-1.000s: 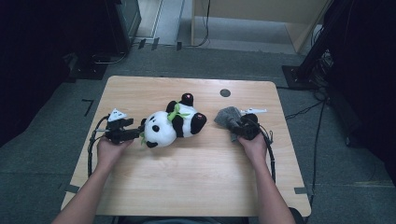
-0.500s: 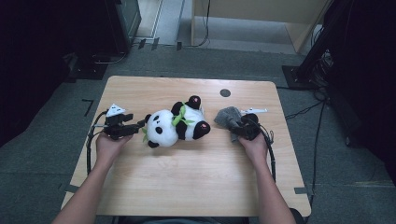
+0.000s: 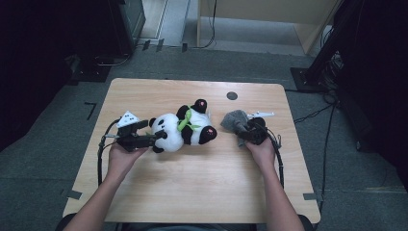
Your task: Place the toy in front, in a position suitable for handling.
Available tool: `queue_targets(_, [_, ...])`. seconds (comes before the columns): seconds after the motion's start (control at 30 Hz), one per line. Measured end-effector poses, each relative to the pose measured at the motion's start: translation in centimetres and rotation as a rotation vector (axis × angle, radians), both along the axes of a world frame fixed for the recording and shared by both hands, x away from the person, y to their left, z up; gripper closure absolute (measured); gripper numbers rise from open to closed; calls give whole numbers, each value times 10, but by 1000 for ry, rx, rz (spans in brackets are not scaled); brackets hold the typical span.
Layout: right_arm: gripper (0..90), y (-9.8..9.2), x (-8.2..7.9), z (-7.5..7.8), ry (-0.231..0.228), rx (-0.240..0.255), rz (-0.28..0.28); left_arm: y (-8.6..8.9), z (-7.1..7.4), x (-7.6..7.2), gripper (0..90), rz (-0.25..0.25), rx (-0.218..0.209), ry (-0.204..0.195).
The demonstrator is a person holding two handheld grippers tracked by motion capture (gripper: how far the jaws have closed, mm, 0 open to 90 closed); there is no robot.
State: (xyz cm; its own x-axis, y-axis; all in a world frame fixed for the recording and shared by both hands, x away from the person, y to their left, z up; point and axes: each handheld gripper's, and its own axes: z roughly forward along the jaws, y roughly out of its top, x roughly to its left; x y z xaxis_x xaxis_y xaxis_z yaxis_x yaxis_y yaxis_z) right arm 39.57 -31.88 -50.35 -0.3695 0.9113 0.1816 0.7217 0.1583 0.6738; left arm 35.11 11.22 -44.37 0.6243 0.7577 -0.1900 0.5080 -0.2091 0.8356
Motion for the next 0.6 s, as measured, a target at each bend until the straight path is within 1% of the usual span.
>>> queue_targets(0.03, [546,0,0,0,0,-2,0,-2,-2,1,124,-1,13,10])
queue_targets(0.07, [545,0,0,0,-2,-1,0,-10,-8,3,83,32,74,16])
queue_targets(0.1, [545,0,0,0,-2,-1,0,-10,-8,3,76,32,74,16])
queue_targets(0.13, [543,0,0,0,-4,0,0,-15,-12,5,76,39,90,9])
queue_targets(0.17, [542,0,0,1,-6,0,1,-16,-15,6,76,31,84,6])
queue_targets(0.2, [542,0,0,1,-6,-2,2,-16,-18,8,69,25,67,12])
queue_targets(0.23, [542,0,0,1,-5,-2,2,-15,-20,10,37,17,54,20])
queue_targets(0.27, [542,0,0,1,-5,-2,2,-15,-20,10,20,17,54,20])
queue_targets(0.33, [541,0,1,0,-7,2,1,-13,-25,15,16,-1,11,64])
queue_targets(0.37, [541,0,1,0,-7,2,1,-12,-26,15,16,-3,1,70])
queue_targets(0.4, [539,0,1,0,-7,3,1,-11,-29,16,7,-25,8,62])
queue_targets(0.47, [539,0,1,0,-4,2,0,-10,-34,19,0,-52,4,69])
queue_targets(0.5, [539,0,1,0,-4,2,0,-10,-34,19,0,-52,4,69])
queue_targets(0.53, [539,0,1,0,-10,1,-1,-9,-38,21,0,-45,-10,75])
queue_targets(0.57, [539,0,1,1,-15,3,-3,-7,-39,23,5,-50,-22,84])
queue_targets(0.6, [539,0,1,1,-15,3,-3,-7,-39,23,33,-50,-22,84])
